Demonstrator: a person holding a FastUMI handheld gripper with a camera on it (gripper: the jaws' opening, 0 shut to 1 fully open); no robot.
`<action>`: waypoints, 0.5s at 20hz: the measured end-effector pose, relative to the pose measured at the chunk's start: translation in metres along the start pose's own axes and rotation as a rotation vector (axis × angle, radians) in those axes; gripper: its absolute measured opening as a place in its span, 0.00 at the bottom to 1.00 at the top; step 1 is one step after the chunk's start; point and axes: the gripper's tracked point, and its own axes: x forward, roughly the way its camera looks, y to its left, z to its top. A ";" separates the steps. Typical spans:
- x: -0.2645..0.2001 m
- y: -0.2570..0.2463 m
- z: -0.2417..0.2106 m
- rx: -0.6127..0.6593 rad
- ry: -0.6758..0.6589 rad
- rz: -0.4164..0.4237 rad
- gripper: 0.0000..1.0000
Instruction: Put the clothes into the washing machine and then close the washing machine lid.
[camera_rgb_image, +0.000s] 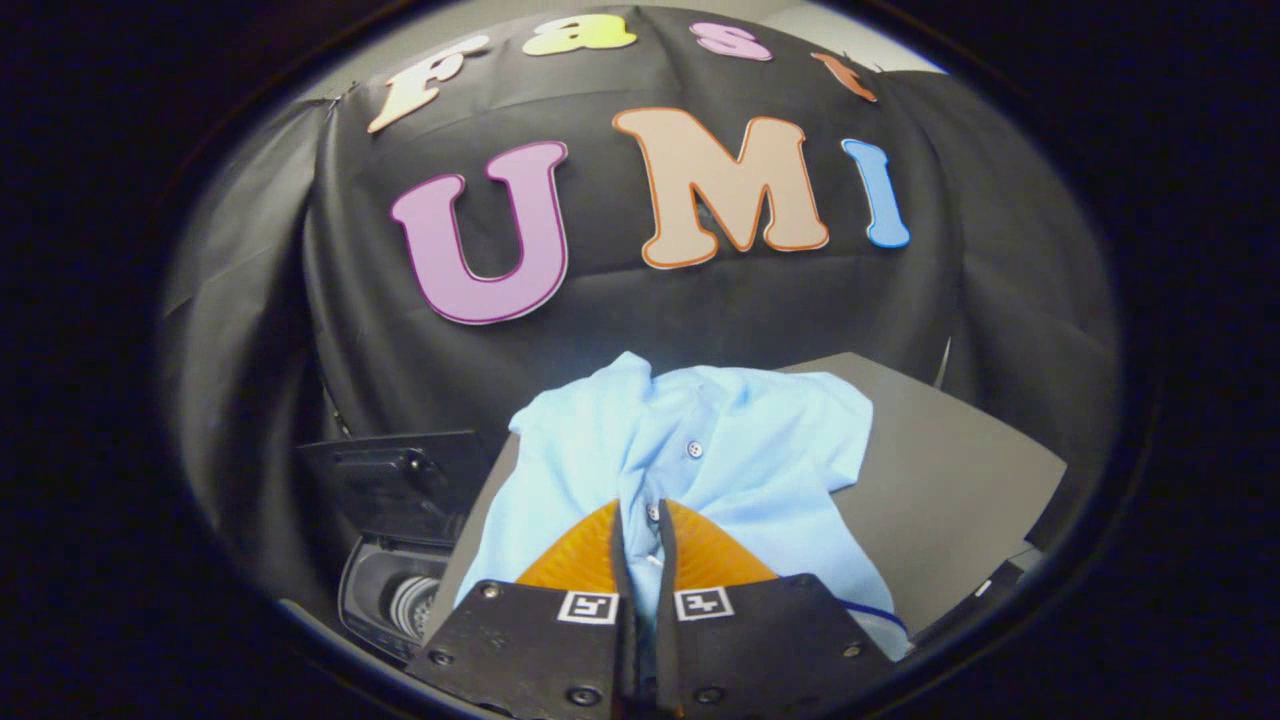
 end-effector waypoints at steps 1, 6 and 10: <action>-0.001 0.011 -0.003 -0.004 -0.004 0.014 0.06; -0.007 0.091 -0.017 -0.004 0.005 0.156 0.04; -0.005 0.151 -0.030 -0.031 0.020 0.248 0.04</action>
